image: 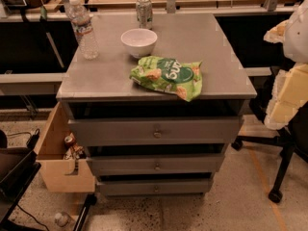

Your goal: Move green rice chip bag near 7up can

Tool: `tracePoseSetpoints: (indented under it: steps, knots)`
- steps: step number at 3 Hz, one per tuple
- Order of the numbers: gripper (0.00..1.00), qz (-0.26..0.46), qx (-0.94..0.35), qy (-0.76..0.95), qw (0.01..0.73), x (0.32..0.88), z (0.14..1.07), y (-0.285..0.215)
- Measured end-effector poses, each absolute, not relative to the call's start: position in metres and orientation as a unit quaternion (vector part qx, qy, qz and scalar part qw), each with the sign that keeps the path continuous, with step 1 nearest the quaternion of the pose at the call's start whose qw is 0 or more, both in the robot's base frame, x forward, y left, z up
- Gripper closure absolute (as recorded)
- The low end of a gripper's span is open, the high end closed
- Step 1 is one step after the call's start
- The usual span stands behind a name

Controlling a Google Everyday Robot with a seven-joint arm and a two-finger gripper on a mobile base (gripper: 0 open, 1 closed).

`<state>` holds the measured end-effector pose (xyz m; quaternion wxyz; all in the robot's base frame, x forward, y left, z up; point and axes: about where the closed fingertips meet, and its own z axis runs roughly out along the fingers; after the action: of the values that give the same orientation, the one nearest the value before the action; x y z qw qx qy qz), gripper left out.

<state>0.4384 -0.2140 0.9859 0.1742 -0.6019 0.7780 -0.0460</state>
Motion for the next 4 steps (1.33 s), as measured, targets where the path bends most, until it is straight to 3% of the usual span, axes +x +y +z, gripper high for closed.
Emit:
tracePoseSetpoints:
  steps: [2,4]
  knots:
    - [0.0,-0.029,-0.594,0.778,0.203,0.458,0.987,-0.209]
    - [0.0,0.039,-0.554,0.787,0.271,0.522,0.967,-0.191]
